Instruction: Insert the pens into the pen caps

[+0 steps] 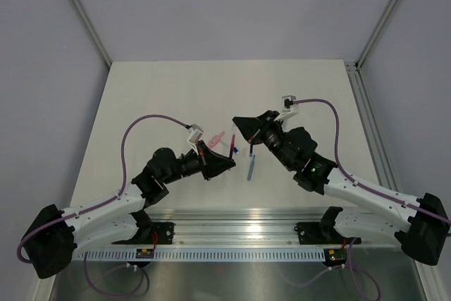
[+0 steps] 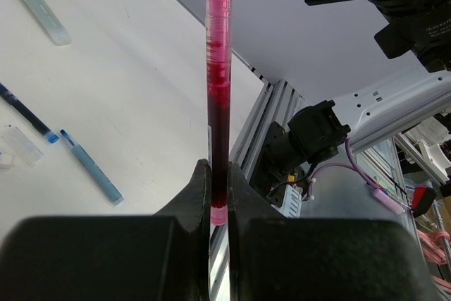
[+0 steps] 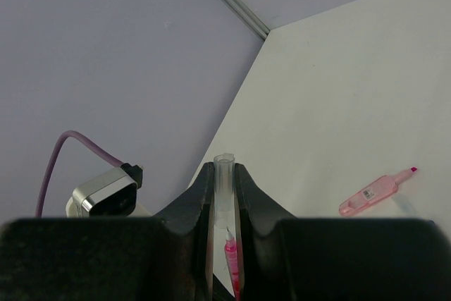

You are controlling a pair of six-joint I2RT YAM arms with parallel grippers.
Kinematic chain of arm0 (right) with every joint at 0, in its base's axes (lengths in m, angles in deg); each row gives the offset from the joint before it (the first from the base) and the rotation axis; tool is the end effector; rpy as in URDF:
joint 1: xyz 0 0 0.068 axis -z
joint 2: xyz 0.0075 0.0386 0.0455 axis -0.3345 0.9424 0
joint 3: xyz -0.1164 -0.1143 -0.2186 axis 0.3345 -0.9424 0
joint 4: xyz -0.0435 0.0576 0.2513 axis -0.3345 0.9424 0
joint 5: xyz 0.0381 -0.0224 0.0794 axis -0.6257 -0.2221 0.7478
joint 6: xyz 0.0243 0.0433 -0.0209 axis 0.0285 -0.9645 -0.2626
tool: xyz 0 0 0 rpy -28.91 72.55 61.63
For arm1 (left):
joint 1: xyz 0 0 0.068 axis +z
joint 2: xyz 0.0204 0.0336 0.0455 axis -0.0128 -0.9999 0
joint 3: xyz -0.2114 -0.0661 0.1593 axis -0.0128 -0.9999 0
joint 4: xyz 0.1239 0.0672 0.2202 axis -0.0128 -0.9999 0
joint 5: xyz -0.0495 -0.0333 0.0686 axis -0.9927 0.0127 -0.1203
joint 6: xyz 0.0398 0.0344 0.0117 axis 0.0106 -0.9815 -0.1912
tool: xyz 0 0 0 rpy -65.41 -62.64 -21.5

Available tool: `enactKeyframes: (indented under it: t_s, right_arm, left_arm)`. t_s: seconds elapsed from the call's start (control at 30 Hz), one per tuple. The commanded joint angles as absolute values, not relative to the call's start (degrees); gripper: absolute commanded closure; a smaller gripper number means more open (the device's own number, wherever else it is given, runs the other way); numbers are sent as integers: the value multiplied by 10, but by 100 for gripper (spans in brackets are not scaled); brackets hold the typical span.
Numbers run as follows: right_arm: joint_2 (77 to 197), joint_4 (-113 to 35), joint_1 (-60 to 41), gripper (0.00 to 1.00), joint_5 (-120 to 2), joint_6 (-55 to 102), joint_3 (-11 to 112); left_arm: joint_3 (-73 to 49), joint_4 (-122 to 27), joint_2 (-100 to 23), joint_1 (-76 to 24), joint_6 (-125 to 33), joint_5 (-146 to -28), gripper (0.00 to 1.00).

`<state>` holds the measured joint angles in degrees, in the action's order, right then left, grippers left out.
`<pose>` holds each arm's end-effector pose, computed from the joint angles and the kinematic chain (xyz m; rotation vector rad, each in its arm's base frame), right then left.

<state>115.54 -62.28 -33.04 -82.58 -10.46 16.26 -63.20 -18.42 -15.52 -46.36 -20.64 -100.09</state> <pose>0.1571 0.1894 0.3309 0.0782 1.5948 1.0966 0.1314 -0.1604 0.2453 0.4742 1.7051 -1.4034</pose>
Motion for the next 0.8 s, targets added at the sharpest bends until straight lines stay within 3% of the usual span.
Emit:
enactKeyframes:
  t_s: [0.0, 0.77]
  right_arm:
    - [1153, -637, -338, 100, -825, -111, 159]
    - [1126, -679, -387, 100, -836, -79, 80]
  left_arm:
    - [-630, -141, -149, -466, -214, -995, 100]
    - [-633, -109, -156, -466, -191, -1001, 100]
